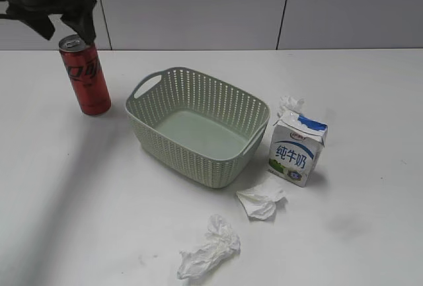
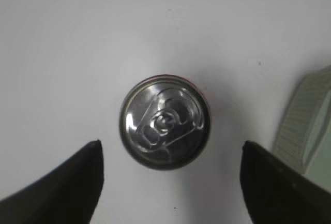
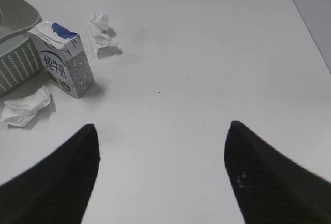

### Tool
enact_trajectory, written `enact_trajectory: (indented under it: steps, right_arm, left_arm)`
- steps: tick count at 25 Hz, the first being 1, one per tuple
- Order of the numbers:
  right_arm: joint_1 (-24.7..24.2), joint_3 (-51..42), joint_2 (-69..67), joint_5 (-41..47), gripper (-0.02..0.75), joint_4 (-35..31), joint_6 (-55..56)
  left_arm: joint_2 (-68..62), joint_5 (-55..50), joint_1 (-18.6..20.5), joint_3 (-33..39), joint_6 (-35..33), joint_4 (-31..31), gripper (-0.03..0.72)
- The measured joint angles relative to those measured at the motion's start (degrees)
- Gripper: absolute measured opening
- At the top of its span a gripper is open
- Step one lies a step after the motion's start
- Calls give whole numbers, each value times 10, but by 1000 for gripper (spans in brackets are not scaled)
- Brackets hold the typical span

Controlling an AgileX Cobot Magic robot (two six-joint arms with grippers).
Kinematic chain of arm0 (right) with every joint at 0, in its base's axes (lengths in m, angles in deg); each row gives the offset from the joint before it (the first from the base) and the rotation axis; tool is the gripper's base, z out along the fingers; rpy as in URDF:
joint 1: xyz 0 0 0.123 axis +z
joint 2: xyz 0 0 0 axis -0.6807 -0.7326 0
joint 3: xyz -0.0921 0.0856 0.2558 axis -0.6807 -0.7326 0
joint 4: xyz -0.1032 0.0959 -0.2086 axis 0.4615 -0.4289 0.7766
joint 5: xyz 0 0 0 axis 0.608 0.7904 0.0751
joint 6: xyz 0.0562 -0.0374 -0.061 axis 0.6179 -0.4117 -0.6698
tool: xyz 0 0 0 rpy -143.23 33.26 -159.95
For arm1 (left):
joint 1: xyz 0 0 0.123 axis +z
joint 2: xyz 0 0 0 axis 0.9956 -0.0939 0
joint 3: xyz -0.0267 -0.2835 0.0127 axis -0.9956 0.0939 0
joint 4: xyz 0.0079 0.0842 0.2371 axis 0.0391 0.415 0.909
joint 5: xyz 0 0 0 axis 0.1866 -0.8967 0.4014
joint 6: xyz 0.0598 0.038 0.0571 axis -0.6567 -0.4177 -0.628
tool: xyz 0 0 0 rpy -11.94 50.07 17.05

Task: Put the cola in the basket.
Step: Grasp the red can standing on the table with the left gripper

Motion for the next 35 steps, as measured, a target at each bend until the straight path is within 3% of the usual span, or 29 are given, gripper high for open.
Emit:
enact_trajectory:
  steps: [18, 21, 24, 35]
  right_arm:
    - [0, 0, 0, 0, 572, 0, 0]
    - [0, 0, 0, 0, 572, 0, 0]
    - [0, 0, 0, 0, 572, 0, 0]
    - [0, 0, 0, 0, 572, 0, 0]
  left_arm:
    - [-66, 52, 0, -4, -4, 6, 627]
    - [-66, 62, 0, -4, -4, 5, 605]
    - [-66, 60, 0, -4, -5, 5, 525]
    - [-36, 9, 0, -3, -5, 6, 526]
